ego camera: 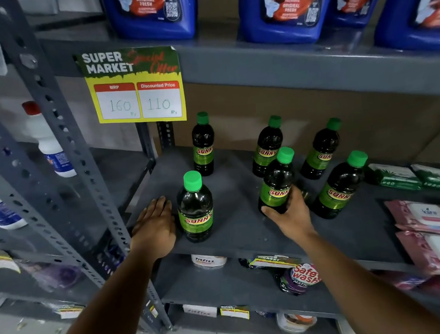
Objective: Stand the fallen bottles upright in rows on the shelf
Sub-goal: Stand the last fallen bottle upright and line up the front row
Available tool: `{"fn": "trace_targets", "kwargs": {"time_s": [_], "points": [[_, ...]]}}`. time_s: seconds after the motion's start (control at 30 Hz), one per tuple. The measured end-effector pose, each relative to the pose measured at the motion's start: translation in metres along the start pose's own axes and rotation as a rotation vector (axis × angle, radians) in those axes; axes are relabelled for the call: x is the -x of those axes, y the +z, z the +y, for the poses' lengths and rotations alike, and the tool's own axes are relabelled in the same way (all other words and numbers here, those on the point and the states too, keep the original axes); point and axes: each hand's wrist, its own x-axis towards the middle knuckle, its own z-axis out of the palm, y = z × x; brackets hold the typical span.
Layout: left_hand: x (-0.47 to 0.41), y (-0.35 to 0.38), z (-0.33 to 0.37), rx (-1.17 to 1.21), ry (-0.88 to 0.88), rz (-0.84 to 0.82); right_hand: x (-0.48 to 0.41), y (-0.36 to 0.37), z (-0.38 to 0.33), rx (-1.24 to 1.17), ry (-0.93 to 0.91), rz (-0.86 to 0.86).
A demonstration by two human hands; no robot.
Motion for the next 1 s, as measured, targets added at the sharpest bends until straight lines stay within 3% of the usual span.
{"fn": "trace_targets", "kwargs": {"time_s": [0.2, 0.77, 0.87, 0.93, 1.0], "points": [[0.001, -0.001, 0.001, 0.018, -0.014, 0.004, 0.004, 0.003, -0.009, 0.047, -0.015, 0.054], [0.003, -0.003, 0.002, 0.012, -0.002, 0.03, 0.076, -0.011, -0.008, 0.1, -0.034, -0.013], [0.002, -0.002, 0.002, 0.009, -0.008, 0.016, 0.079, -0.014, -0.007, 0.005, -0.082, -0.045], [0.001, -0.002, 0.002, -0.003, -0.012, 0.008, 0.082, -0.02, 0.0, -0.128, -0.146, 0.09], [0.001, -0.001, 0.002, -0.015, -0.017, 0.004, 0.076, -0.031, 0.006, -0.139, -0.165, 0.347]]}}
